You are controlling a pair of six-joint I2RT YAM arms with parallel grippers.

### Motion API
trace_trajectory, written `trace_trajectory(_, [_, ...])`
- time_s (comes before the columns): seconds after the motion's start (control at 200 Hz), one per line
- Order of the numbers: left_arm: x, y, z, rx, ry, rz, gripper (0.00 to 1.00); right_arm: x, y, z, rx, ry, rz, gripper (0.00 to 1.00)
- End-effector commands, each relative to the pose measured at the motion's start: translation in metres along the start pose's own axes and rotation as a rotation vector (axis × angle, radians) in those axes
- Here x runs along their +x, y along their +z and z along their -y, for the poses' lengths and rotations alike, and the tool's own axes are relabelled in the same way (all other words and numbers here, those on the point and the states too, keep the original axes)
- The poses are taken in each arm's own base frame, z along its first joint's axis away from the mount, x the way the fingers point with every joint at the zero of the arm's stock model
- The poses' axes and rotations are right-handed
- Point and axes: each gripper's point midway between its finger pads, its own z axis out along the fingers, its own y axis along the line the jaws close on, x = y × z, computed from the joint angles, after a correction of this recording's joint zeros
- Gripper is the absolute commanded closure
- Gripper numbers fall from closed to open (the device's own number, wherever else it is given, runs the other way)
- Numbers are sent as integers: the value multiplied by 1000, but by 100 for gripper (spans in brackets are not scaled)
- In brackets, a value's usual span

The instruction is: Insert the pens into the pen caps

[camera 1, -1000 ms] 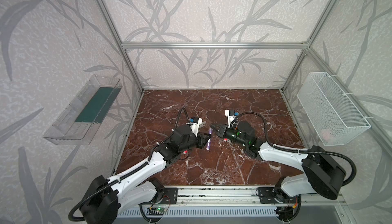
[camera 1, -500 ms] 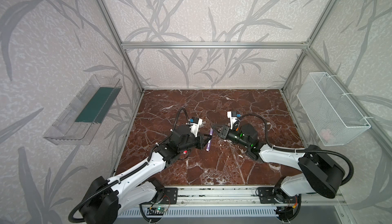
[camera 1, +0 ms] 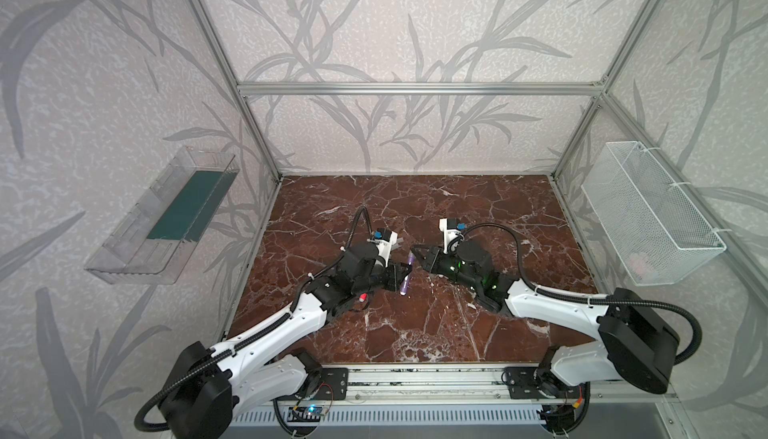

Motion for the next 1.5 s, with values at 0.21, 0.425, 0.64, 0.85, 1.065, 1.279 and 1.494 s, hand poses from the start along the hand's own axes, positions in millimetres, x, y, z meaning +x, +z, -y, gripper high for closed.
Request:
trace_trajectory(0.21, [-40, -12, -5, 21, -50, 168, 100, 23, 9, 4, -179, 61, -104, 100])
trace_trajectory(0.425, [-43, -10, -8, 28, -69, 168, 100, 21, -3, 1, -136, 6, -71, 100])
trace_trajectory(0.64, [-46, -6, -23, -66, -64, 162, 100, 27, -8, 12, 19, -35, -82, 100])
trace_trajectory(0.85, [-48, -5, -46, -209, -64, 159, 100, 40, -8, 5, 66, -75, -108, 100])
trace_trajectory(1.065, [-47, -2, -45, -205, -38, 140, 100, 42, -6, 8, 99, -98, -115, 100])
trace_trajectory(1.279, [-42, 6, -34, -129, -39, 108, 100, 37, -7, 0, 59, -126, -88, 97])
trace_trajectory(1.494, [-39, 8, -37, -137, -41, 101, 100, 28, -16, 7, 90, -132, -58, 80])
